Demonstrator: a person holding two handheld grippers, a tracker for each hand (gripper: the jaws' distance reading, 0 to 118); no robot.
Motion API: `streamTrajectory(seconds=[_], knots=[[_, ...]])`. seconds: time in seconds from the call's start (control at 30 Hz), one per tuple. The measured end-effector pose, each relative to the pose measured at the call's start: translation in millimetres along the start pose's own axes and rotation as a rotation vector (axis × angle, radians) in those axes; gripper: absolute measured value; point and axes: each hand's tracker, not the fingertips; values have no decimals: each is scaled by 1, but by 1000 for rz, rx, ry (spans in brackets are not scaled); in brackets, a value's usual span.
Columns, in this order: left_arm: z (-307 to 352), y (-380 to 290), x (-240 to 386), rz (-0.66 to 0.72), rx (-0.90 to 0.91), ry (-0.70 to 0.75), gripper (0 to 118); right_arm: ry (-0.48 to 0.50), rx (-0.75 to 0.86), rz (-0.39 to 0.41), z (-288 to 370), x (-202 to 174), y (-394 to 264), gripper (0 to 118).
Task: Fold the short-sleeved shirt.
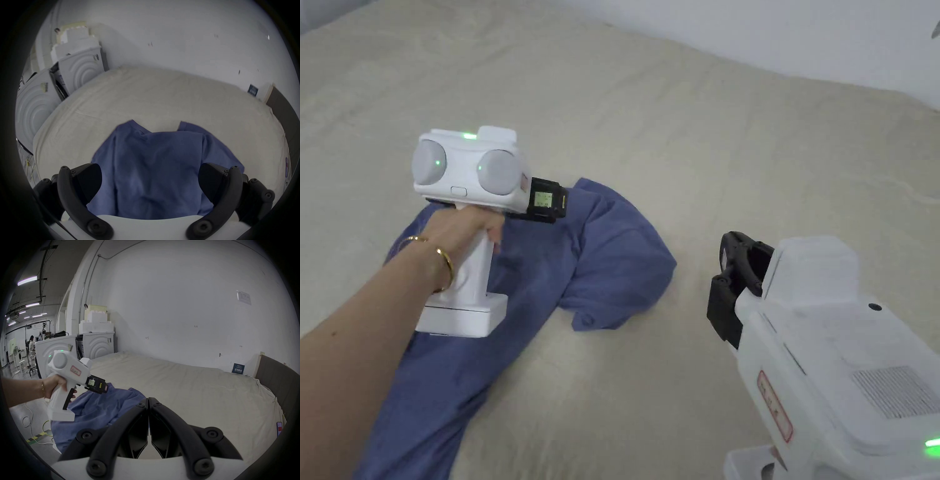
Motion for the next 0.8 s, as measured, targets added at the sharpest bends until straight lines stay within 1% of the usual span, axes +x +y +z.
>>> streamTrajectory(seconds=[0.1, 0.13, 0.23, 0.27, 0.3, 0.33, 0.37, 0.4, 0.43, 0.47, 0.5, 0.57, 0.63, 0.73, 0.8], knots=[[-27, 4, 12, 3, -87, 30, 118, -20, -23, 37, -5, 6, -7, 0], [-35, 4, 17, -3, -113, 44, 118, -13, -30, 43, -6, 8, -9, 0], [-52, -1, 24, -32, -214, 50, 118, -23, -53, 34, -9, 13, -17, 0], [-58, -3, 26, -29, -257, 58, 115, -29, -64, 24, -10, 14, -20, 0], [-63, -5, 27, -24, -291, 56, 106, -33, -76, 9, -10, 15, -23, 0], [-67, -8, 29, -15, -322, 51, 86, -32, -87, -3, -10, 16, -26, 0], [-68, -12, 27, 10, -354, 27, 78, -28, -106, -17, -10, 16, -30, 0], [-61, -12, 25, 101, -304, -23, 73, -32, -123, -24, -9, 17, -34, 0], [-58, -9, 26, 106, -305, 34, 50, -34, -129, -27, -8, 17, -36, 0], [-54, -8, 28, 74, -313, 2, 18, -34, -137, -34, -5, 17, -39, 0], [-51, -5, 31, 43, -301, -33, 0, -34, -146, -42, -2, 17, -41, 0], [-46, -11, 43, 3, -291, 44, 0, -35, -153, -58, 6, 17, -41, 0], [-35, -21, 49, -25, -249, 53, 0, -41, -150, -65, 19, 19, -37, 0], [-4, -31, 54, -1, -128, 78, 0, -61, -131, -65, 32, 21, -29, 0], [25, -33, 45, 19, -27, 92, 0, -84, -110, -61, 44, 20, -22, 0]])
